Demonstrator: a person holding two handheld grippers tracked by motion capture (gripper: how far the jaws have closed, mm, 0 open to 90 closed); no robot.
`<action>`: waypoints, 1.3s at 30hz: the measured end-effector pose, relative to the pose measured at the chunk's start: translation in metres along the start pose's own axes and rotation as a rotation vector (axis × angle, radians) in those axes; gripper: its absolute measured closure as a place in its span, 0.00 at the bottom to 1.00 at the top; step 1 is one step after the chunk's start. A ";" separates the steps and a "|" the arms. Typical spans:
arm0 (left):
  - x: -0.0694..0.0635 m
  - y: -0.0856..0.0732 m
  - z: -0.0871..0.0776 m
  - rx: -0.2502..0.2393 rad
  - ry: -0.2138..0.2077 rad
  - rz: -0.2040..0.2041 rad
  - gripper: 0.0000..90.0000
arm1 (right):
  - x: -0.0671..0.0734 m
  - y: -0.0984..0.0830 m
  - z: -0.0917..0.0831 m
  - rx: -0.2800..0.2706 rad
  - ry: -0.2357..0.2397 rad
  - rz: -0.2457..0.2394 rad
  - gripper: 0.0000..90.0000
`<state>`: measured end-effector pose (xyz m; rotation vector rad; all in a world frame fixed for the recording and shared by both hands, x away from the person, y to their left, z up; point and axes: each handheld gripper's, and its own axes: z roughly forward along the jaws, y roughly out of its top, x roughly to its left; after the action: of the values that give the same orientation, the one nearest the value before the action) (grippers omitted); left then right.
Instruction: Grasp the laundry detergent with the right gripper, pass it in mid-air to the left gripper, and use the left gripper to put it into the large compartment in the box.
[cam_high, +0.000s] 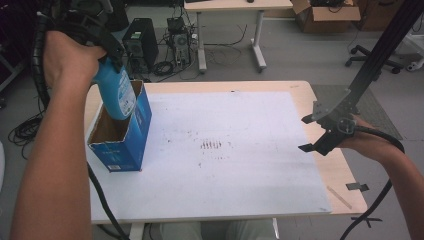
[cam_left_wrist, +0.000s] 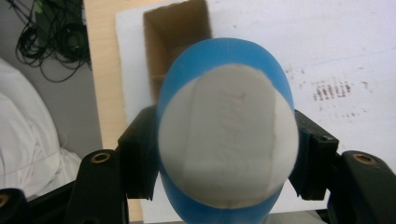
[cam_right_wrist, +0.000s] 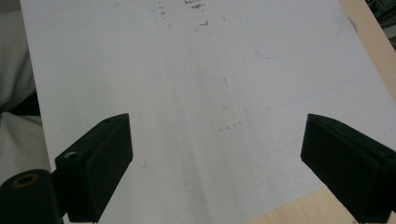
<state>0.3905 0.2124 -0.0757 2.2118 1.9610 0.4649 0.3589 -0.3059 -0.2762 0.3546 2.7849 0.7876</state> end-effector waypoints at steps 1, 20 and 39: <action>0.002 -0.001 0.002 0.004 0.006 -0.006 0.42 | 0.000 0.000 0.000 -0.003 0.000 0.002 0.10; 0.029 -0.015 0.061 0.001 0.032 -0.072 0.42 | -0.002 0.000 0.010 0.019 0.009 0.008 0.10; 0.031 -0.038 0.151 0.029 0.011 -0.060 0.42 | -0.003 -0.005 0.015 0.033 0.008 0.030 0.10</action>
<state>0.4069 0.2617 -0.2259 2.1649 2.0466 0.4439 0.3646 -0.3041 -0.2910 0.4007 2.8085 0.7524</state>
